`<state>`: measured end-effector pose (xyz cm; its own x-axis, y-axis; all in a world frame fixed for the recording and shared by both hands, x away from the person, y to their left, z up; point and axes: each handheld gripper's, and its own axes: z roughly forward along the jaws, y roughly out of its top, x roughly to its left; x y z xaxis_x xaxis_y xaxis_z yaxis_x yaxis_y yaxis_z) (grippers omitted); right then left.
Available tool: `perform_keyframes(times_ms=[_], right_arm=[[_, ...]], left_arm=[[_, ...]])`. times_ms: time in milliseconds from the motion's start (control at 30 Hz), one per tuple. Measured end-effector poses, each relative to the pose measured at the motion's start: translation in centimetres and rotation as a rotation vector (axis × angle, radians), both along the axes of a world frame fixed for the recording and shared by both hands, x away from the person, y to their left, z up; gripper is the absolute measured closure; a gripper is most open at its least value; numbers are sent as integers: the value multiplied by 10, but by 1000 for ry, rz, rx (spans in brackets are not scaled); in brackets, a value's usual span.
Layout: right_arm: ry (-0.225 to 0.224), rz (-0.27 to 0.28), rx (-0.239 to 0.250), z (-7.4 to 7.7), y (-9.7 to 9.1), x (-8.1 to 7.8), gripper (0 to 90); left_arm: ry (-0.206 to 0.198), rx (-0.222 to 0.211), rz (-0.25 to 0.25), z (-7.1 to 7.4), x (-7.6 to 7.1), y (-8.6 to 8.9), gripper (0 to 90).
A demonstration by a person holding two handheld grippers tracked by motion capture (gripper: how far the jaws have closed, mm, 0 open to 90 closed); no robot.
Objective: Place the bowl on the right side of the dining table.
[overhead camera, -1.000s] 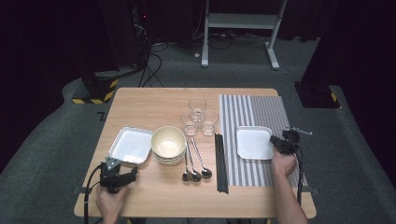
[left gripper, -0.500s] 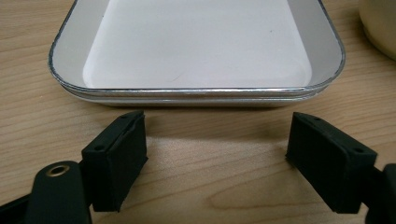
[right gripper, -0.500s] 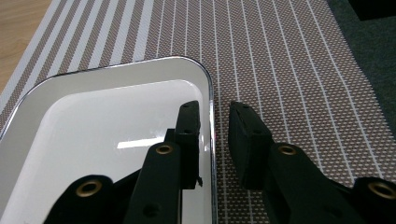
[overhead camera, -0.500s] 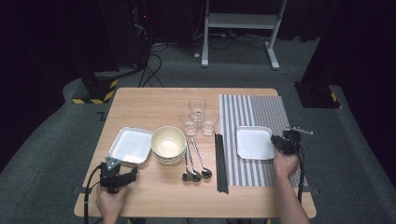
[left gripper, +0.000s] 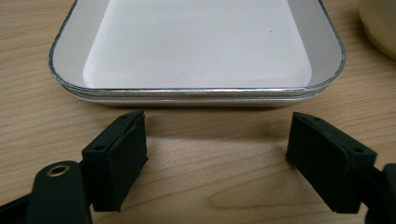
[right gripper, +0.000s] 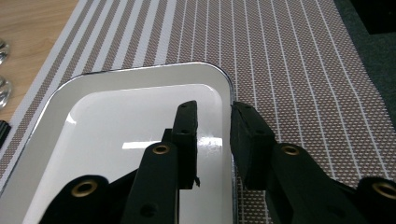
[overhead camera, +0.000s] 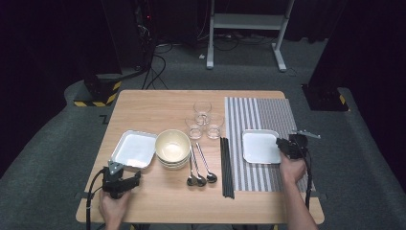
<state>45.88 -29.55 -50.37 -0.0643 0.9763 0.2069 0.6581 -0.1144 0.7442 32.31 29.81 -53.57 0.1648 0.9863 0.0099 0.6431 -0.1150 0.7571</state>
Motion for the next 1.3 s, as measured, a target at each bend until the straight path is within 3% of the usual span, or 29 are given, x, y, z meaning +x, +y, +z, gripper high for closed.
perform_keyframes(times_ms=[467, 1100, 1300], right_arm=[[-20, 50, 1, 1, 3, -9, 712], [-86, 180, -10, 10, 24, -32, 682], [-87, 222, -21, 8, 32, -38, 673]], left_arm=[[0, 0, 0, 0, 0, 0, 201], [0, 0, 0, 0, 0, 0, 203], [0, 0, 0, 0, 0, 0, 203]])
